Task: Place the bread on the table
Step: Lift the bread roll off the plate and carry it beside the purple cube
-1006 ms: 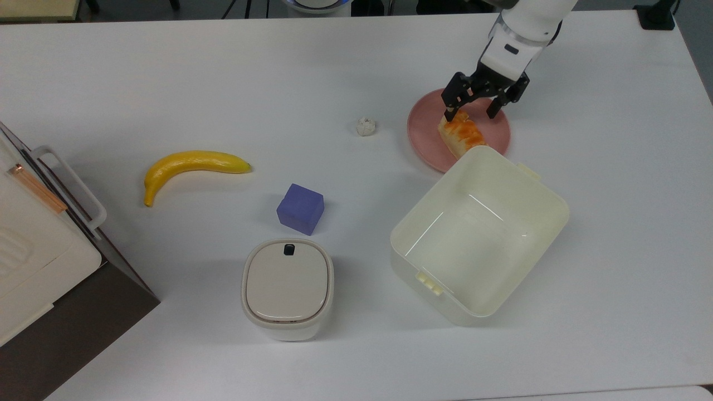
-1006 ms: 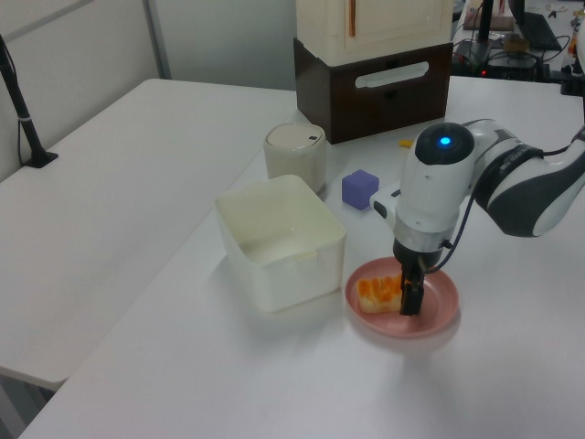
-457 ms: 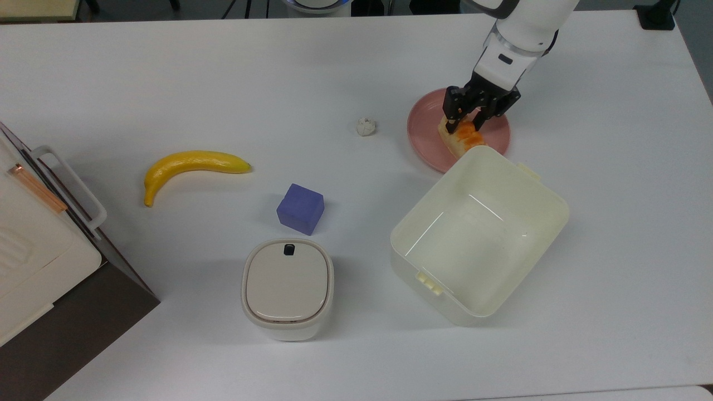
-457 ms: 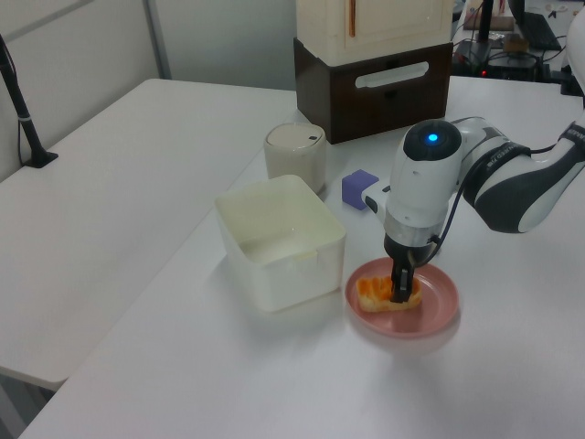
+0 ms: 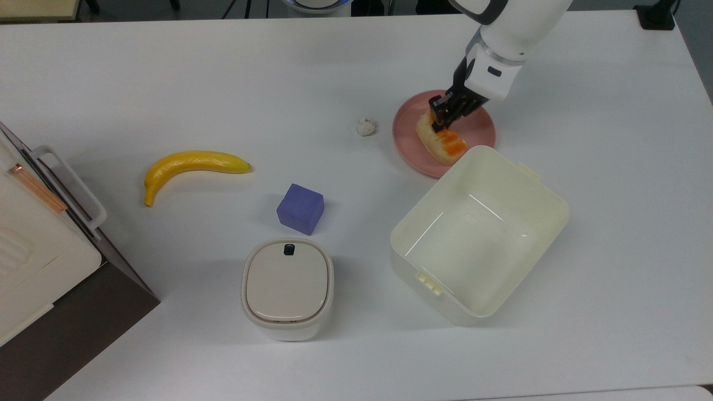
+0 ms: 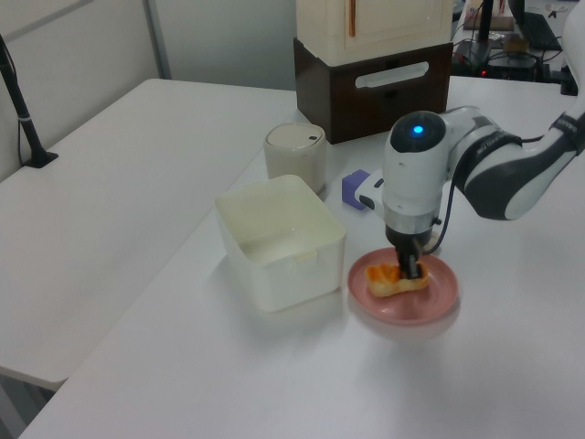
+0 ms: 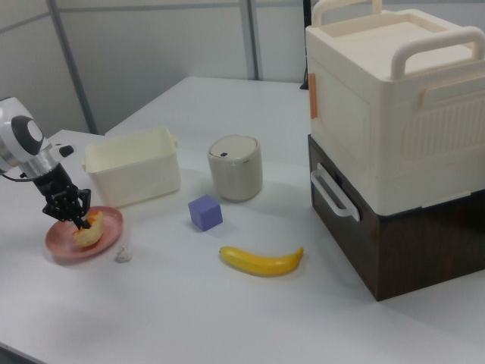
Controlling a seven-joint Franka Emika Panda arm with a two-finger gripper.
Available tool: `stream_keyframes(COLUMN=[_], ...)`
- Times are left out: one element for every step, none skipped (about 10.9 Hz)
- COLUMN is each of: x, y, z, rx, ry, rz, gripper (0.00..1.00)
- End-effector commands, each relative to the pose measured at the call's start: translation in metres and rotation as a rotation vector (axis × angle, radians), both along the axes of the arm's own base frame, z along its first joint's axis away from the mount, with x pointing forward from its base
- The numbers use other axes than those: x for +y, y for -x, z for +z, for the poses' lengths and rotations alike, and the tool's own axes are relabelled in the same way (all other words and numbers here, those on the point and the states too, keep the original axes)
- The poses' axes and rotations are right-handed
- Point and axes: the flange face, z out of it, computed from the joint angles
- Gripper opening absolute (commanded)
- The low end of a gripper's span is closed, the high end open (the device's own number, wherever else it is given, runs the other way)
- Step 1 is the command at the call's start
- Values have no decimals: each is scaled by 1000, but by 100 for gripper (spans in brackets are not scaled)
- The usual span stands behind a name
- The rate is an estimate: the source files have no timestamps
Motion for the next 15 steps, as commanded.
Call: stream_keyframes(x=[-19, -30, -40, -52, -78, -106, -137, -168, -189, -197, -200, -199, -199, -201, -205], y=[12, 4, 0, -5, -17, -29, -42, -52, -58, -57, -55, -59, -60, -63, -64], z=[65, 83, 91, 95, 98, 99, 99, 97, 92, 81, 59, 46, 37, 37, 39], rx=[294, 350, 365, 357, 345, 323, 304, 292, 294, 305, 327, 314, 313, 306, 301], ry=[20, -3, -4, -1, 2, 19, 45, 50, 71, 119, 156, 160, 175, 173, 169], rz=[266, 288, 290, 269, 218, 173, 122, 70, 43, 51, 67, 56, 43, 36, 27], gripper=[0, 0, 0, 0, 0, 0, 0, 0, 0, 0, 0, 0, 2, 16, 54])
